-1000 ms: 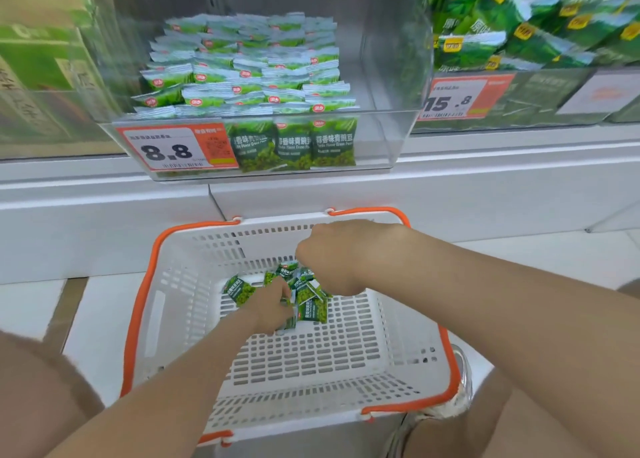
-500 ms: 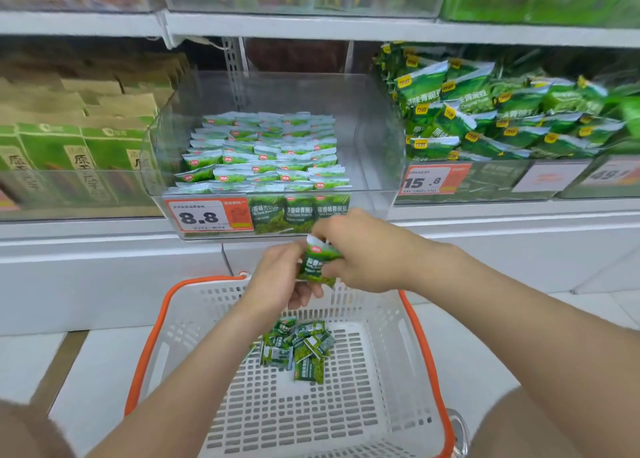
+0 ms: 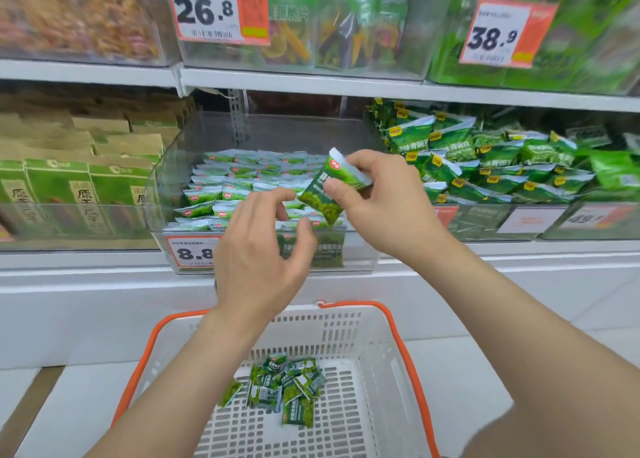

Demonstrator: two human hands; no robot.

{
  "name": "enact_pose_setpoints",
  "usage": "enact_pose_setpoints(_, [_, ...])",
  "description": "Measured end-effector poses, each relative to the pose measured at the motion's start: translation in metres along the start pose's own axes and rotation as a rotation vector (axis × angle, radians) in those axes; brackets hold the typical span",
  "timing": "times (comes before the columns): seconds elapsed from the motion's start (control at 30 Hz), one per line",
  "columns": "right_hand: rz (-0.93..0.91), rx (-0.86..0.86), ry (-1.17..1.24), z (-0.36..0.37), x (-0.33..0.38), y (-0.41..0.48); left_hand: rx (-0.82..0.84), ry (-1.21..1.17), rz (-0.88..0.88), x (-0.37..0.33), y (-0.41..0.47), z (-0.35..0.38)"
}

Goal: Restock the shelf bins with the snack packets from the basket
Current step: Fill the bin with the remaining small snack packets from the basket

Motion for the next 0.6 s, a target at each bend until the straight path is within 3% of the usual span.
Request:
enact_pose_setpoints(0.1, [-0.083,-0.112,-0.254,0.008,-0.010,0.024,0.055,0.149,0.146,0.007,0.017,0.012])
enact_pose_setpoints(0.33, [-0.096,0.063,-0.735,0.058,-0.030,0.075,0.386,0.362,0.199,0.029,0.050,0.041])
enact_pose_setpoints(0.6, [-0.110,0.166,-1.013,0.101,-0.046,0.123,0.839,0.373,0.060,0.060,0.044,0.065])
Point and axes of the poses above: each hand's wrist, its own y-axis towards the middle knuckle, its own z-axis out of the palm, x = y × z, the point moved 5 cm from there along y, towards the middle knuckle, and after that the axes turned 12 degrees about -x, right-handed, at the moved point
